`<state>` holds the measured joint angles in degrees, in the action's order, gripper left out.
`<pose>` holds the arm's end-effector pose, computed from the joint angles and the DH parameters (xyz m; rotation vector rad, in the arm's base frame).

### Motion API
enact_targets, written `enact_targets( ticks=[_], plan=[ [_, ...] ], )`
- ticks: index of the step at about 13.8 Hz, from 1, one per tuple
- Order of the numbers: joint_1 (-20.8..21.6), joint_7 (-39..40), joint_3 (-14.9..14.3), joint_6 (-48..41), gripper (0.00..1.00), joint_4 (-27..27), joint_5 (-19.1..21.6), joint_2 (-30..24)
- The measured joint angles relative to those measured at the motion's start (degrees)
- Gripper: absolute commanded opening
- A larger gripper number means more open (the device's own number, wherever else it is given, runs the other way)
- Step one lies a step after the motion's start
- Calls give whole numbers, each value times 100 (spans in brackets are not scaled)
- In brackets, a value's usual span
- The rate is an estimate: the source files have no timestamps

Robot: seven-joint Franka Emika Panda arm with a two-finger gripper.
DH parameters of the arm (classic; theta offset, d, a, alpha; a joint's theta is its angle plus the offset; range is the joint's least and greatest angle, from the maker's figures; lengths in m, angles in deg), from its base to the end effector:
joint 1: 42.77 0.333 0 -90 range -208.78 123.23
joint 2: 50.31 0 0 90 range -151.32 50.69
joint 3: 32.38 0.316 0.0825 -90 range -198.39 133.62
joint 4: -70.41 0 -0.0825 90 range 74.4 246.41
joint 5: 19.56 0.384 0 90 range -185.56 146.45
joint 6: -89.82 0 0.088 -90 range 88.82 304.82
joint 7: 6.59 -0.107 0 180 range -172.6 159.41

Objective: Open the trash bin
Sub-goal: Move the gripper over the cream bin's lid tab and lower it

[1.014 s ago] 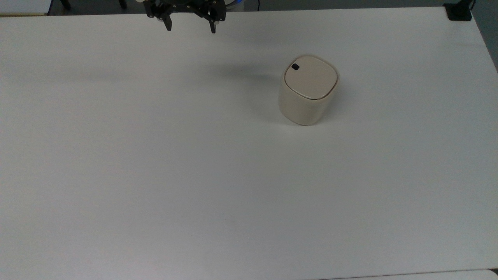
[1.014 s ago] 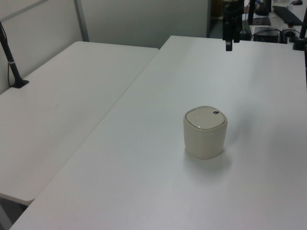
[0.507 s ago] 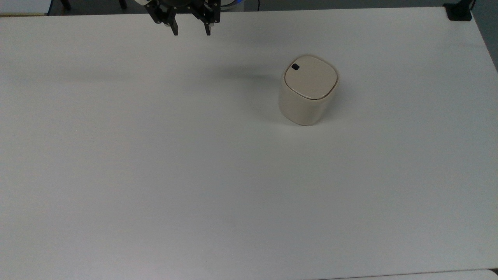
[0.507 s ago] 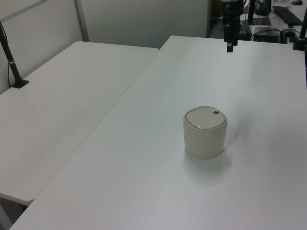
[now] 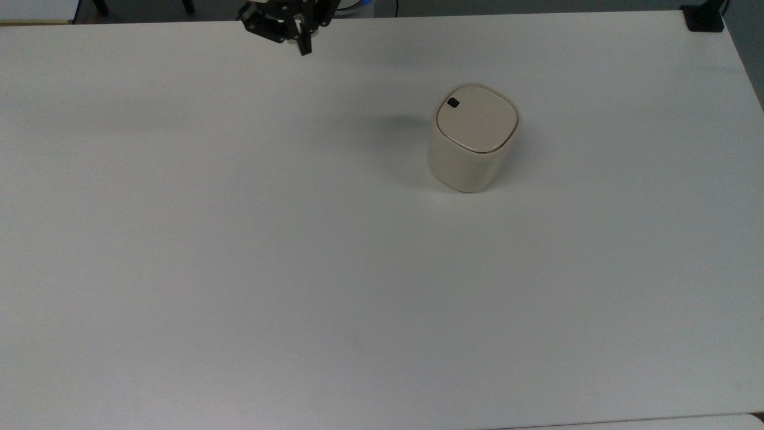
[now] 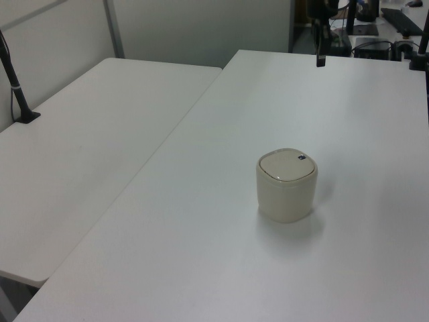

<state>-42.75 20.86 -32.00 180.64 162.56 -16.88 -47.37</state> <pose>0.5682 0.0088 0.5793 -2.9874 -0.7369 0.0946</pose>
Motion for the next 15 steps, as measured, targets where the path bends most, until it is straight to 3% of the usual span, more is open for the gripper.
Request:
enact_targets(
  ticks=[2,8,15],
  plan=[
    [348,379,32,0,6,-15,45,25],
    [1502,420,94,466,8,-65,45,511],
    [2135,418,98,763,8,-131,45,1103]
  ],
)
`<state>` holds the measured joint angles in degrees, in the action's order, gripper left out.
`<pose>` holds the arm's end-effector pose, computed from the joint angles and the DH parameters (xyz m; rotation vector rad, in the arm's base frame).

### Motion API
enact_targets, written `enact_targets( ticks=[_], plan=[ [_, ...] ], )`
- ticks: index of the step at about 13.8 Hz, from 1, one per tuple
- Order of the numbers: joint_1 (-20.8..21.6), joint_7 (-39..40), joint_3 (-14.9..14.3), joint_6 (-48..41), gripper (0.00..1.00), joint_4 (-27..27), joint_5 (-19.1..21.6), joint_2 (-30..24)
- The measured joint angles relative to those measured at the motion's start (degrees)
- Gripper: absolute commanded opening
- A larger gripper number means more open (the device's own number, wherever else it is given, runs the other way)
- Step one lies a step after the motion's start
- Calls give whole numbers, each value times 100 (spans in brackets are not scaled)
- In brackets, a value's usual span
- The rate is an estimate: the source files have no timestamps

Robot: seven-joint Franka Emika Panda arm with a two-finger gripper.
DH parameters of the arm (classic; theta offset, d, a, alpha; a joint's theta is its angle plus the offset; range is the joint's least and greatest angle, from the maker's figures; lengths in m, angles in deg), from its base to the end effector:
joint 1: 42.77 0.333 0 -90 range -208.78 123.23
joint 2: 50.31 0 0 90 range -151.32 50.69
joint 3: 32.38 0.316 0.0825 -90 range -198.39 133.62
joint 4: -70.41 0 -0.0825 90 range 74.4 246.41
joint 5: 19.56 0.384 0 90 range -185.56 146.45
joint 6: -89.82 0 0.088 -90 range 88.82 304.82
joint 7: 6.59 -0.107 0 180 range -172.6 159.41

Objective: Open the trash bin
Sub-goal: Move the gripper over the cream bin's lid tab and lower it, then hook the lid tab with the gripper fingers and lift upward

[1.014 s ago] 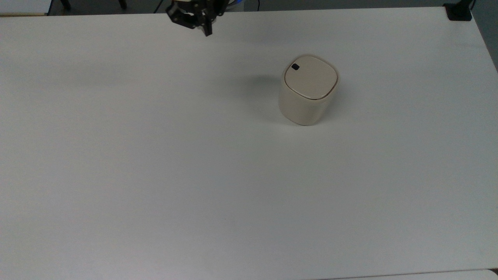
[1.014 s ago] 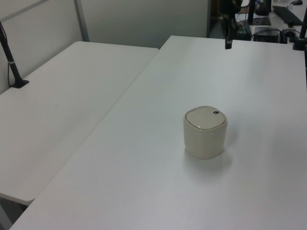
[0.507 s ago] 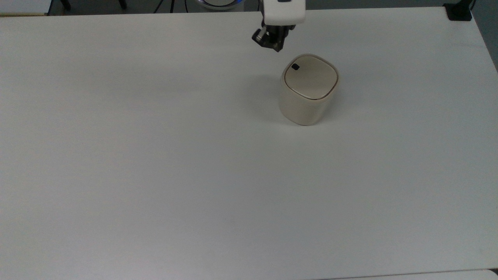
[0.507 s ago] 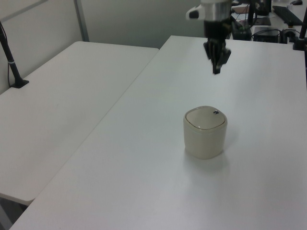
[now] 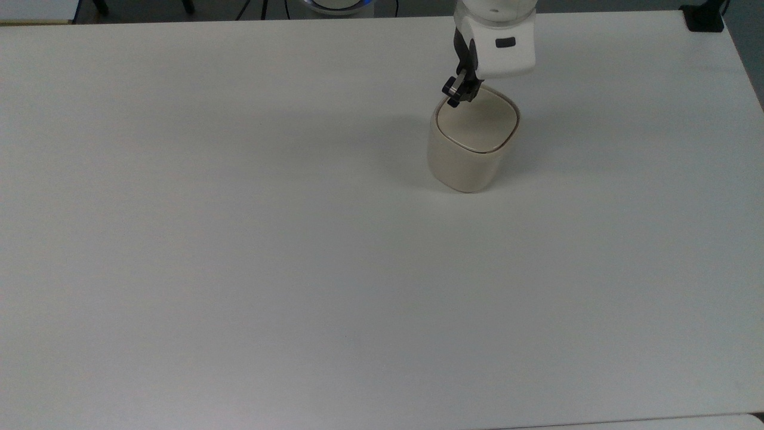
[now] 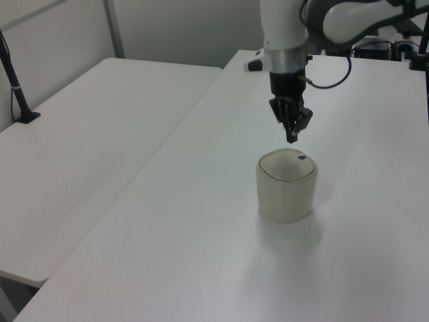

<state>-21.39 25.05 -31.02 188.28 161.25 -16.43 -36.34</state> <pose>0.5743 0.2448 0.4855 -2.7384 -1.3870 0.1626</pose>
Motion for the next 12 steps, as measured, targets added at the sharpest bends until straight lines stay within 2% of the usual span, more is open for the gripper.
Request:
enact_targets(
  ticks=[7,12],
  plan=[
    [55,0,-19,99,8,-17,-111,477],
    [129,0,-22,93,8,-72,-190,483]
  ],
)
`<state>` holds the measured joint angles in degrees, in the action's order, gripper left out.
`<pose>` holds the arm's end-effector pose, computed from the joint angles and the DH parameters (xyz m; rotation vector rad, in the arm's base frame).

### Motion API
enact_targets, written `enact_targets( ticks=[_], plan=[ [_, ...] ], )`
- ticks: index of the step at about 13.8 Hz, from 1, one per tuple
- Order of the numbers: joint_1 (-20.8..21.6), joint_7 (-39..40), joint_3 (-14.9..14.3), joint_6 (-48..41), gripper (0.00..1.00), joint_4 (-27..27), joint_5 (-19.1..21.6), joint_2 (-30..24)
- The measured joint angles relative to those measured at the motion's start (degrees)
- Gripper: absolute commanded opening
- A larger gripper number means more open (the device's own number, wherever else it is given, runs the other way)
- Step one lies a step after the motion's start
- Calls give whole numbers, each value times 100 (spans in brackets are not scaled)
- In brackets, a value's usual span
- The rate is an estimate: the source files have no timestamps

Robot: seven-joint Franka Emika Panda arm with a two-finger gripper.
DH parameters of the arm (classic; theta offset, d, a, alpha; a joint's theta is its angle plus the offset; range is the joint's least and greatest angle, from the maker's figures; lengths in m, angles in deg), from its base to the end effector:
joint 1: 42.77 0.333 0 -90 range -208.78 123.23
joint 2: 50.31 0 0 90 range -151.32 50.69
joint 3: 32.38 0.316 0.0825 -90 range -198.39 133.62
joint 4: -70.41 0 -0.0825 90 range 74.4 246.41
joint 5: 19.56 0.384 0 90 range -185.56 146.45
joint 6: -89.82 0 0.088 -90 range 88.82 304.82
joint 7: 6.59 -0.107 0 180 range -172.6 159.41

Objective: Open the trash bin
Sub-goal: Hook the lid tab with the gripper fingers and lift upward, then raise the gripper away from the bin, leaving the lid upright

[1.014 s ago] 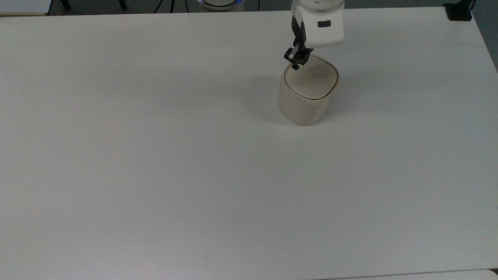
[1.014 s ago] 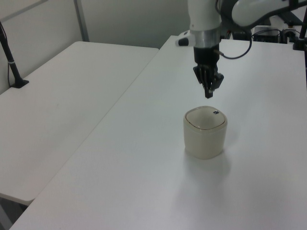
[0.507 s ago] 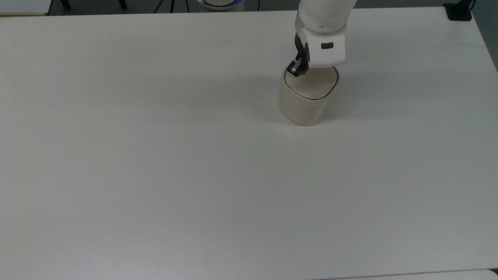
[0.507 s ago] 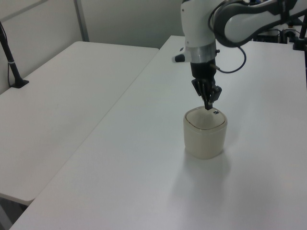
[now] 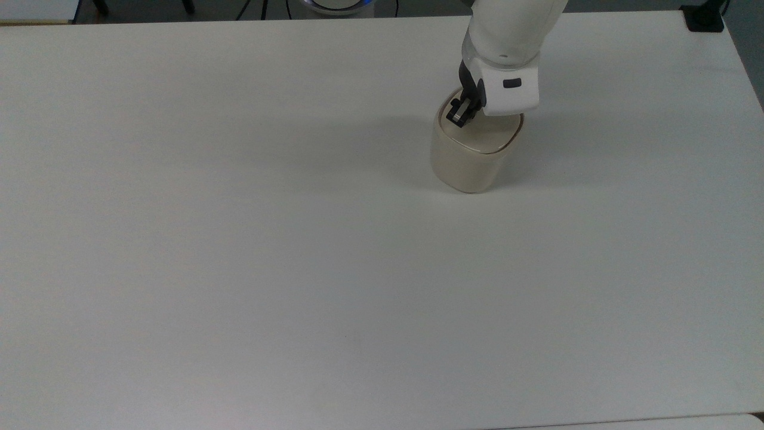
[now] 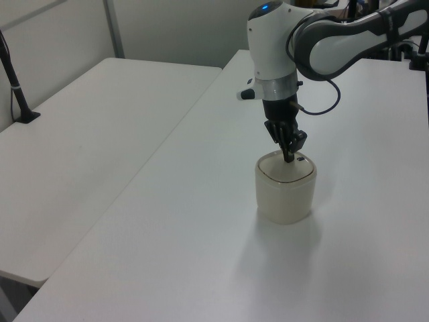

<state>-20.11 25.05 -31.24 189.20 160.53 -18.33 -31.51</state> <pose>0.5844 0.2584 0.4390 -2.7418 -1.4306 0.2545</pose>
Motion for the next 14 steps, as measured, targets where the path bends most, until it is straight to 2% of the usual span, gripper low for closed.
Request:
enact_targets(
  ticks=[4,5,6,8,9,10,12,13,14],
  plan=[
    [-21,0,-77,-220,11,-105,0,-336],
    [-54,-1,-105,-290,13,-110,0,-471],
    [-120,-1,-128,-394,20,-111,0,-598],
    [-329,-1,-148,-618,51,-111,0,-793],
    [-454,-10,-156,-734,55,-112,0,-877],
    [-593,-58,-166,-865,66,-114,0,-958],
    [-904,-224,-183,-1063,94,-115,0,-1129],
    [-1075,-379,-192,-1147,100,-115,0,-1215],
    [-1304,-643,-201,-1235,100,-115,-1,-1299]
  ],
)
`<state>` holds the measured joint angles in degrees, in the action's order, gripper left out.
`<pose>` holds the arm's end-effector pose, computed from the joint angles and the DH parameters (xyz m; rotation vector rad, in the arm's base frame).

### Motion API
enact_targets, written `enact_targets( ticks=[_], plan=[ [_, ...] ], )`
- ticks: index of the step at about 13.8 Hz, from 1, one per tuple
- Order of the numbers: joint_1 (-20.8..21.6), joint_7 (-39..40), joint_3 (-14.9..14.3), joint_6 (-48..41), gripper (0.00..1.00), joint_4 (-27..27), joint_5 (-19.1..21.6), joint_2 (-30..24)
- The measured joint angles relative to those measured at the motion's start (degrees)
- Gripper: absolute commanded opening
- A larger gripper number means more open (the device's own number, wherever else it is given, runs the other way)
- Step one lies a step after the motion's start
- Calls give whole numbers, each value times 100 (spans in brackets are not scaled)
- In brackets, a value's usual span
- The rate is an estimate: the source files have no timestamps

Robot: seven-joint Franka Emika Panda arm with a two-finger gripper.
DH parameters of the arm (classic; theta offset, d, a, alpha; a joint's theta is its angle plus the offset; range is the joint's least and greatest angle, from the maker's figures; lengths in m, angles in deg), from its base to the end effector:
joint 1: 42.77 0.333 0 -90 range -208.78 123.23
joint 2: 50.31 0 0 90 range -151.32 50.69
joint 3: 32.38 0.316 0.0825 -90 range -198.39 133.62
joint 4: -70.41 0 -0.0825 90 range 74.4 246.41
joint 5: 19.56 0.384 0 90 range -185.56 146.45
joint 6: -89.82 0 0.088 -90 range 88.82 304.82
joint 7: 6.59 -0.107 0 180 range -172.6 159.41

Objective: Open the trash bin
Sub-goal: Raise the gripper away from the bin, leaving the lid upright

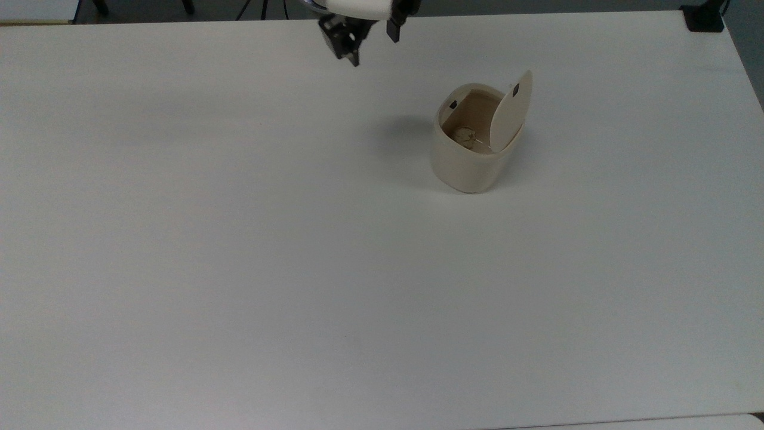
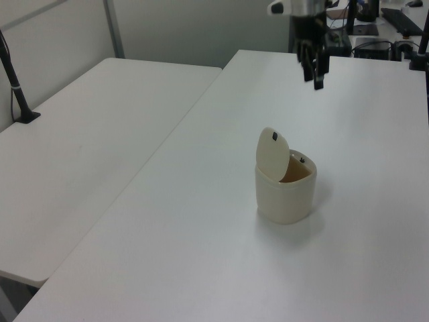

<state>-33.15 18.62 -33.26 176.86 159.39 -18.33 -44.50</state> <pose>0.5693 0.0904 0.5713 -2.9612 -0.9033 0.2031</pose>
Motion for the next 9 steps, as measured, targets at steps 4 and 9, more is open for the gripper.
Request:
enact_targets(
  ticks=[4,9],
  plan=[
    [-360,-1657,-7,-20,100,-12,-506,-65],
    [-362,-2704,-4,-19,100,-18,-642,-65]
  ],
)
